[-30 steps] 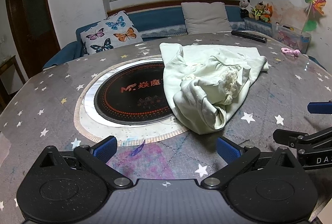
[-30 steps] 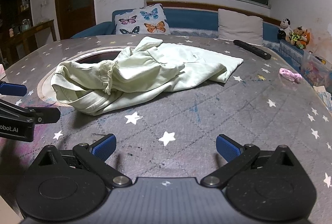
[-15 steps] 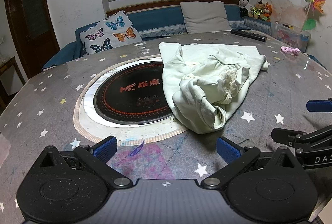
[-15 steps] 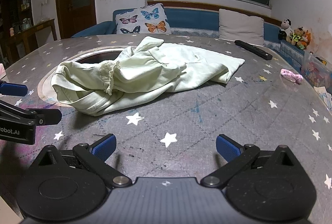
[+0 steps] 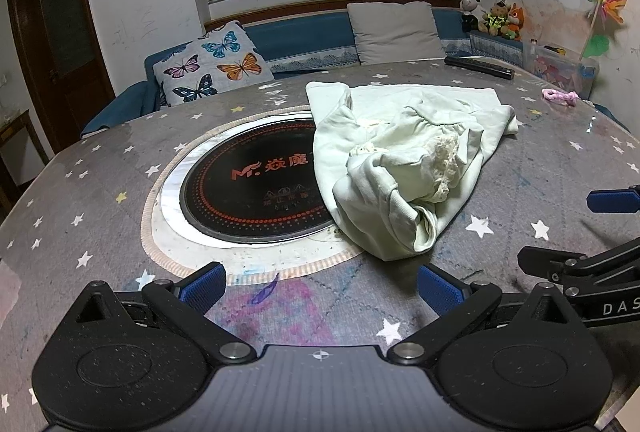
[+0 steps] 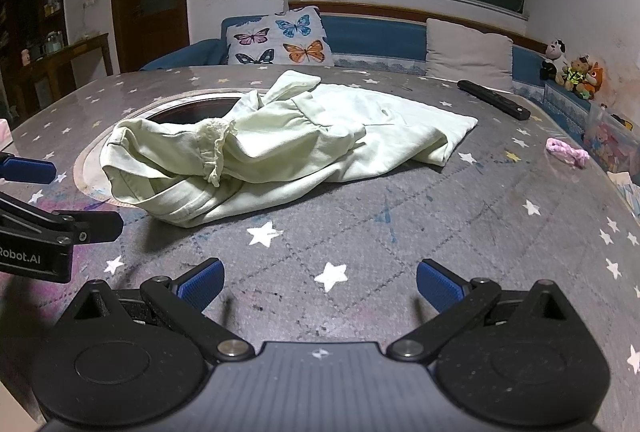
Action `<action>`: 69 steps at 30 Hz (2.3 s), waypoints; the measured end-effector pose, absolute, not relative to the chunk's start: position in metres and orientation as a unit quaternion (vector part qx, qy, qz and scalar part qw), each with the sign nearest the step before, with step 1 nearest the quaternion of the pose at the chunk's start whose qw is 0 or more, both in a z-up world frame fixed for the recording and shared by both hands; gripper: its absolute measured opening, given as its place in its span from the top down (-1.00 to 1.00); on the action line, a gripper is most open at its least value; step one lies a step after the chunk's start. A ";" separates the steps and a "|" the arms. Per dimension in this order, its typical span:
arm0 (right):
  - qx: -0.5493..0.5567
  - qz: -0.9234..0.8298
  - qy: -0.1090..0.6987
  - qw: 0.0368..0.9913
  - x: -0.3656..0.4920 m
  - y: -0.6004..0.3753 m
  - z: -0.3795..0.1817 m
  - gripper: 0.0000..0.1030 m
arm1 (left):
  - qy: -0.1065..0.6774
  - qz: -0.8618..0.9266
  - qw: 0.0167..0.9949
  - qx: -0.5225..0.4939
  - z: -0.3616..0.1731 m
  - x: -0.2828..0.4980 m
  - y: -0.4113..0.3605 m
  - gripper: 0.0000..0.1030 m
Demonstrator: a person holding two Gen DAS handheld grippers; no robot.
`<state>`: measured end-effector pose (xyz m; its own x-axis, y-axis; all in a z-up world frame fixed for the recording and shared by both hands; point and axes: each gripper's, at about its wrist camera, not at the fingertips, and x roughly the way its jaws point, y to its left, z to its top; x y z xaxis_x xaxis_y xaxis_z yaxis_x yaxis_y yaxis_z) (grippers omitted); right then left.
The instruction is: Fold clothes
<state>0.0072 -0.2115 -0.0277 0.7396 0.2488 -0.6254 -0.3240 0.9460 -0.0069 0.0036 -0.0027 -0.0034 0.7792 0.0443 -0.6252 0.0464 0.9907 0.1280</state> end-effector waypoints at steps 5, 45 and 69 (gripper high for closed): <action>-0.059 0.156 0.327 0.930 0.010 -0.209 -0.028 -1.00 | 0.333 -0.001 0.940 0.069 -0.004 0.006 -0.003 -1.00; -0.038 0.163 0.310 0.936 0.065 -0.216 0.006 -0.99 | 0.268 0.002 0.959 0.092 0.050 0.052 0.017 -0.99; -0.058 0.113 0.341 0.932 0.132 -0.232 0.002 -0.86 | 0.338 -0.165 0.921 0.106 0.016 0.141 -0.034 0.15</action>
